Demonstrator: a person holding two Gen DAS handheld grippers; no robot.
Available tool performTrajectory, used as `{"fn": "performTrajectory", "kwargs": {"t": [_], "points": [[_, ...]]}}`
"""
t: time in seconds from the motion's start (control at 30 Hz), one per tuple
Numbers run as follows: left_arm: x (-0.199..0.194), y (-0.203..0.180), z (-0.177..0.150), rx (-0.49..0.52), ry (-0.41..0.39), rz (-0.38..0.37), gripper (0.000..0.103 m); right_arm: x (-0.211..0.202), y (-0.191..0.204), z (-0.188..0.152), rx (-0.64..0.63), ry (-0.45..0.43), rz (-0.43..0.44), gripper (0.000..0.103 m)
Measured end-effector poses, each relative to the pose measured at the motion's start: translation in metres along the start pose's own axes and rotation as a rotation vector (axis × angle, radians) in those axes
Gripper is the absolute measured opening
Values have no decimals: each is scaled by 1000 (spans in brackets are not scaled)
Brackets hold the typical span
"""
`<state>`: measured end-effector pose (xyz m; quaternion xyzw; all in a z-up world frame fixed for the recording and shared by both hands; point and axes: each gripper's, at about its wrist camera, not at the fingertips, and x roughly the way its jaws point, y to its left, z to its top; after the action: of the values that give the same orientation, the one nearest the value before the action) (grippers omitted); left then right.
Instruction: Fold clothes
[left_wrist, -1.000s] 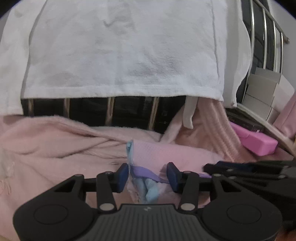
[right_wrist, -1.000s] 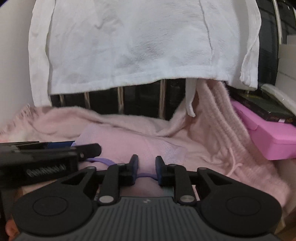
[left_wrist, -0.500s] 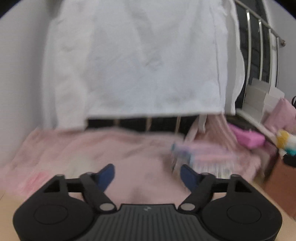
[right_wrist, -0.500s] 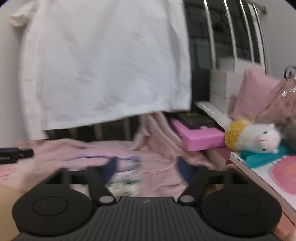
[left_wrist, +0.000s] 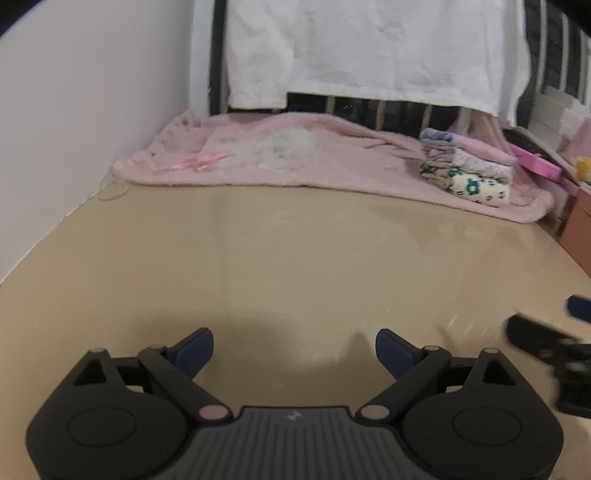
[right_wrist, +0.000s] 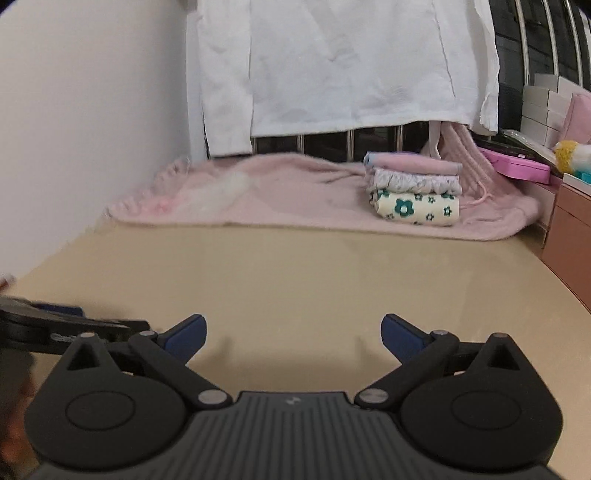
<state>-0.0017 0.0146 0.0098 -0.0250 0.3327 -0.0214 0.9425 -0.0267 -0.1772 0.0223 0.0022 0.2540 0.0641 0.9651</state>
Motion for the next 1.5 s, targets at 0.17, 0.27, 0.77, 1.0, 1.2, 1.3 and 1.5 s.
{"fn": "performTrajectory", "kwargs": {"t": [0.17, 0.27, 0.77, 1.0, 1.2, 1.3, 1.5], "points": [[3, 9, 0, -33, 4, 19, 98, 17, 5, -7, 31, 79, -60, 103], [7, 6, 2, 12, 26, 40, 103, 24, 5, -8, 35, 115, -99, 103], [9, -2, 1, 57, 34, 54, 103, 35, 15, -9, -2, 178, -56, 103], [8, -1, 1, 52, 34, 50, 103, 33, 17, -9, 14, 178, -72, 102], [7, -2, 0, 54, 33, 48, 103, 34, 10, -9, 50, 177, -118, 102], [5, -3, -2, 56, 33, 44, 103, 34, 11, -8, 41, 177, -116, 103], [1, -5, -5, 61, 33, 37, 103, 34, 14, -9, 39, 179, -114, 103]]}}
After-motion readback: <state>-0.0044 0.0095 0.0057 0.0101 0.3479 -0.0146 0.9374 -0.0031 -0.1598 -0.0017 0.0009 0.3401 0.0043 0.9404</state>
